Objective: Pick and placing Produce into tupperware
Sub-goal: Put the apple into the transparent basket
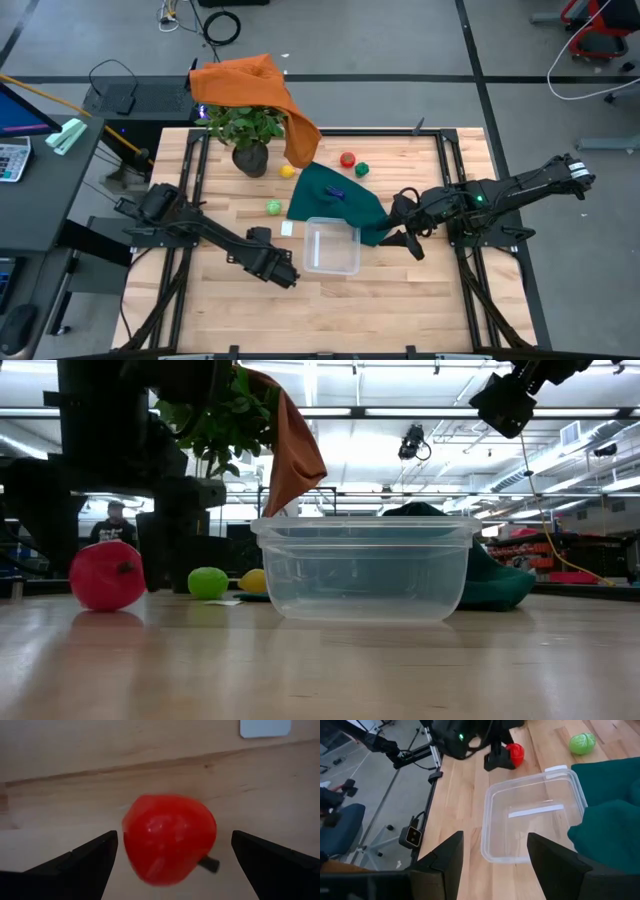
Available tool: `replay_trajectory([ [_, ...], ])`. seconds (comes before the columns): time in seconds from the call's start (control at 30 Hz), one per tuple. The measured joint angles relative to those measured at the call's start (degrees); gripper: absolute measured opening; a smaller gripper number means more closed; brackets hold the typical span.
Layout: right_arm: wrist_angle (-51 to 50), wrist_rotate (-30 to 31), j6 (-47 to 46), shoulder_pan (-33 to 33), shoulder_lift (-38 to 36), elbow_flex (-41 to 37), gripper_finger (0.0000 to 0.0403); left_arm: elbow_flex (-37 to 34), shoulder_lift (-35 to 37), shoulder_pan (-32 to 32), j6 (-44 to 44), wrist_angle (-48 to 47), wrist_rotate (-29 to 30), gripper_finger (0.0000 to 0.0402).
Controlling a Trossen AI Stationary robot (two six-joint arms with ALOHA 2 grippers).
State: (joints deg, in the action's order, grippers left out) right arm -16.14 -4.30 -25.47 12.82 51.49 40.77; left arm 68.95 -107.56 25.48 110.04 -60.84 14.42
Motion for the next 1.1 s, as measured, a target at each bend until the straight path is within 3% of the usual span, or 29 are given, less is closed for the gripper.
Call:
replay_trajectory([
  [0.27, 0.18, 0.00, -0.02, 0.00, 0.01, 0.00, 0.0181, 0.00, -1.33, -0.94, -1.64, 0.78, -0.07, 0.0396],
  [0.7, 0.09, 1.01, -0.61, 0.00, 0.01, 0.00, 0.0181, 0.00, -1.34, -0.94, -1.83, 0.61, -0.14, 0.0356],
  [1.1, 0.09, 1.03, -0.59, 0.00, 0.01, 0.00, 0.0181, 0.00, -1.32, -0.94, -1.79, 0.61, -0.18, 0.0352],
])
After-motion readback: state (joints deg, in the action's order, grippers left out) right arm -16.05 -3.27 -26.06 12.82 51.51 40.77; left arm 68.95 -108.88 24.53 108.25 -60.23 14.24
